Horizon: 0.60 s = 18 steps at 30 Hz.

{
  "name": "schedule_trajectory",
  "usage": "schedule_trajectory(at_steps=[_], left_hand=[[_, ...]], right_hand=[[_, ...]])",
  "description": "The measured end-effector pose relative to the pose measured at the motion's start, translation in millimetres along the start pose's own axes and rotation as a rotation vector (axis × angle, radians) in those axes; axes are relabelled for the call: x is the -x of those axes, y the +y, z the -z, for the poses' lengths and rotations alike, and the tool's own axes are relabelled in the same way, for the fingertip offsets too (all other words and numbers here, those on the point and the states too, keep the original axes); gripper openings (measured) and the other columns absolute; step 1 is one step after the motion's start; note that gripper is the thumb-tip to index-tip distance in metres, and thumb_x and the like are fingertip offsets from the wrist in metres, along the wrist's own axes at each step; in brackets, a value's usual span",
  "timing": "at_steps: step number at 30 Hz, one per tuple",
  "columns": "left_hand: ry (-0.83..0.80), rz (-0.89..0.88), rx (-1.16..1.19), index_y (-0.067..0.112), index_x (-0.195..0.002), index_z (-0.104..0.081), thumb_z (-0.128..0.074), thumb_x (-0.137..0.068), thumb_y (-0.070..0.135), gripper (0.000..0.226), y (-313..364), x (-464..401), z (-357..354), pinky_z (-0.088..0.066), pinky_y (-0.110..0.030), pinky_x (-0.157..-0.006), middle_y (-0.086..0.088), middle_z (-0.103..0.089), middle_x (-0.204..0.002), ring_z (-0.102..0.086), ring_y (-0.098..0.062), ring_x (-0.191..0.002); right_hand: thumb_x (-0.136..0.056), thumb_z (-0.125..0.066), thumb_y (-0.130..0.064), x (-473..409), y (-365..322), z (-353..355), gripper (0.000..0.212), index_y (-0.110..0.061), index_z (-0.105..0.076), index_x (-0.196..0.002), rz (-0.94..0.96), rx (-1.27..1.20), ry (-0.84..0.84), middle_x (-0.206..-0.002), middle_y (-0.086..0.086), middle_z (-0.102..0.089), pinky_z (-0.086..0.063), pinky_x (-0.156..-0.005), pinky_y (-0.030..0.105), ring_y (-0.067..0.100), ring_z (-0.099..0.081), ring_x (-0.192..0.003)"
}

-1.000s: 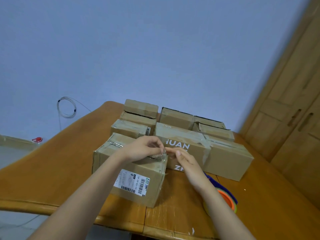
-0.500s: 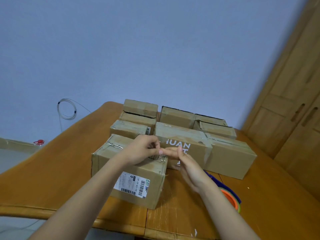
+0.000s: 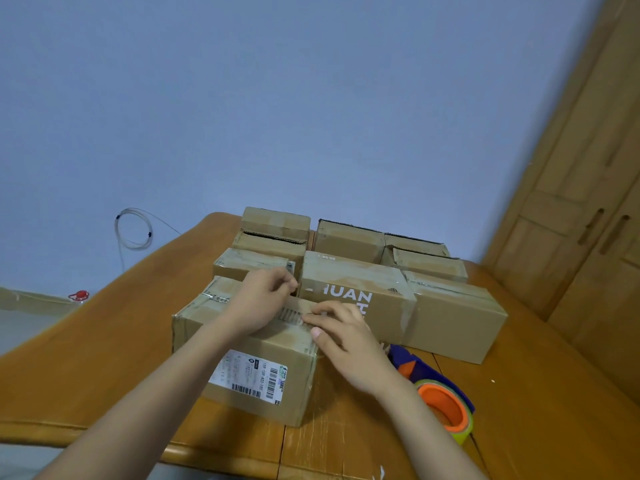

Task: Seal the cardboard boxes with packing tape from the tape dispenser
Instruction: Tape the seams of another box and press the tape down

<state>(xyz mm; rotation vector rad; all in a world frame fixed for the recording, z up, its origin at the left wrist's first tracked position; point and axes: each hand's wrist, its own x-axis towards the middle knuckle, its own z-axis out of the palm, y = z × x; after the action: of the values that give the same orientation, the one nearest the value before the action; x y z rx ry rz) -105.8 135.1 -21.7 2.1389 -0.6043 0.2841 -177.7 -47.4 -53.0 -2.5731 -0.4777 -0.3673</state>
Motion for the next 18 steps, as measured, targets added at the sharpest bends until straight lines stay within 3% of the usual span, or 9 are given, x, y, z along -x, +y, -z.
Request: schedule_trajectory(at_steps=[4, 6, 8, 12, 14, 18], left_hand=[[-0.012, 0.036, -0.207, 0.015, -0.100, -0.066, -0.047, -0.098, 0.021, 0.021, -4, 2, 21, -0.049, -0.031, -0.076, 0.001, -0.067, -0.101, -0.061, -0.016, -0.091], [0.010, 0.055, -0.393, 0.017, -0.111, -0.064, -0.045, -0.098, 0.027, 0.025, -12, 2, 34, -0.045, -0.033, -0.086, 0.001, -0.062, -0.117, -0.055, -0.017, -0.107], [0.004, 0.112, -0.488, 0.021, -0.123, -0.059, -0.047, -0.097, 0.035, 0.032, -24, 1, 43, -0.040, -0.038, -0.097, 0.002, -0.055, -0.132, -0.046, -0.019, -0.122], [-0.191, 0.237, -0.488, 0.027, -0.128, -0.055, -0.048, -0.094, 0.048, 0.041, -33, 1, 37, -0.041, -0.045, -0.101, 0.000, -0.056, -0.133, -0.042, -0.025, -0.126], [-0.210, 0.233, -0.540, 0.030, -0.126, -0.055, -0.047, -0.093, 0.052, 0.041, -31, 0, 32, -0.041, -0.044, -0.101, 0.001, -0.057, -0.130, -0.040, -0.027, -0.125], [-0.211, 0.215, -0.485, 0.027, -0.125, -0.056, -0.046, -0.095, 0.047, 0.037, -20, 4, 21, -0.039, -0.042, -0.099, -0.001, -0.058, -0.127, -0.040, -0.028, -0.125]], right_hand=[[-0.094, -0.024, -0.060, 0, 1, 8, 0.053, -0.038, -0.046, -0.138, -0.004, 0.077, -0.028, -0.133, -0.026, -0.040, -0.027, -0.104, 0.030, -0.003, -0.027, -0.124], [-0.087, -0.020, -0.072, 5, 1, 9, 0.062, -0.046, -0.031, -0.142, -0.009, -0.042, -0.024, -0.132, -0.030, -0.037, -0.028, -0.101, 0.019, -0.007, -0.028, -0.125], [-0.090, -0.027, -0.070, 9, -4, 9, 0.058, -0.049, -0.023, -0.144, -0.035, -0.146, -0.021, -0.135, -0.030, -0.037, -0.026, -0.098, 0.013, -0.007, -0.029, -0.127], [-0.097, -0.038, -0.052, 12, -14, 0, 0.051, -0.038, -0.032, -0.146, -0.080, -0.100, 0.010, -0.142, -0.022, -0.036, -0.027, -0.105, 0.024, -0.002, -0.025, -0.130], [-0.098, -0.041, -0.047, 11, -15, -3, 0.047, -0.031, -0.043, -0.142, -0.107, -0.102, 0.055, -0.139, -0.019, -0.039, -0.027, -0.106, 0.025, -0.001, -0.028, -0.128], [-0.095, -0.057, -0.028, 16, -5, 2, 0.019, -0.026, -0.068, -0.110, -0.155, -0.214, 0.247, -0.111, -0.018, -0.059, -0.036, -0.093, 0.021, 0.005, -0.048, -0.111]])
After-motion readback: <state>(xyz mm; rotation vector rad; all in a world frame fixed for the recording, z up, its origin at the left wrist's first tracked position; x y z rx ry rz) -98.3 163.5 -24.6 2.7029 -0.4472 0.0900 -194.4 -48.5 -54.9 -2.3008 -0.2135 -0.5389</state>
